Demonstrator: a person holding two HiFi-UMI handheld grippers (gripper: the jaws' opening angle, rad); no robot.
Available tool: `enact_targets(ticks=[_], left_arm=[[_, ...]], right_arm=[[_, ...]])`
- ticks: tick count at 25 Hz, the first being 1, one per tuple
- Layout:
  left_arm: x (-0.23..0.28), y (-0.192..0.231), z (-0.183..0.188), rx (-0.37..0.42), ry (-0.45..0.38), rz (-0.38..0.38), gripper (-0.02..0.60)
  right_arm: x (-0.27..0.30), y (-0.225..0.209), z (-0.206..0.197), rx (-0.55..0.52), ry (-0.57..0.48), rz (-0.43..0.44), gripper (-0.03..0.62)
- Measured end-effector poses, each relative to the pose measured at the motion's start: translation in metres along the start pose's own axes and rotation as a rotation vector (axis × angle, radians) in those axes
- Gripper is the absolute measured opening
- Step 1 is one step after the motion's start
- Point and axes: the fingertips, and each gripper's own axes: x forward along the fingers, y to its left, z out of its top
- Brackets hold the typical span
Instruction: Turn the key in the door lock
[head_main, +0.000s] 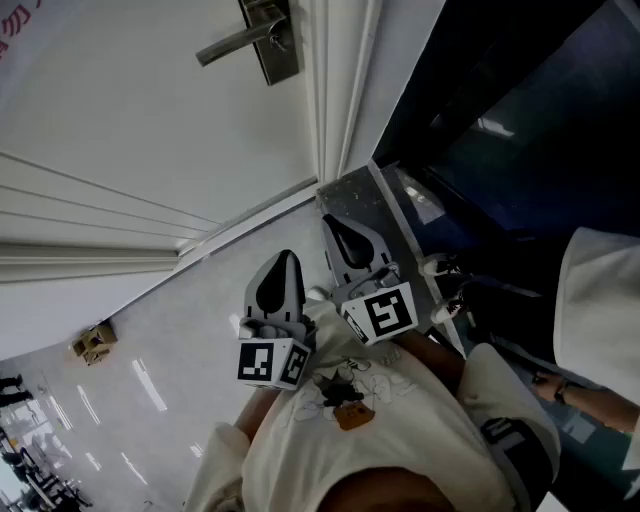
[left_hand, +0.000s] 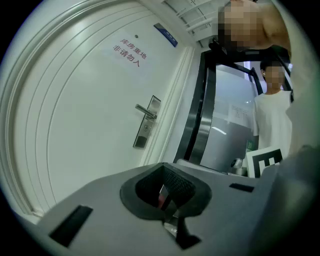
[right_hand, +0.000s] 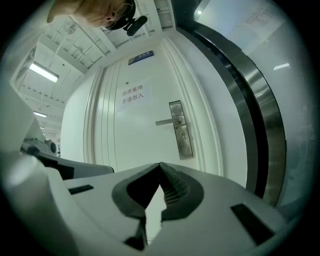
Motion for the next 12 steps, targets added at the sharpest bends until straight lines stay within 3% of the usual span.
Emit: enact_targets(ticks=[7,12], left_arm=[[0.015,-0.010,-0.008,-0.014,0.021,-0.014,0.005],[0.023,-0.023,-0.024,-0.037,0.033,0.030,0.005]], right_arm=[[0.000,-0.011,-0.007,0.001,0.035,0.005,0.006],[-0.008,-0.028,-0.005,0.045,0.021,0.079,0.008]])
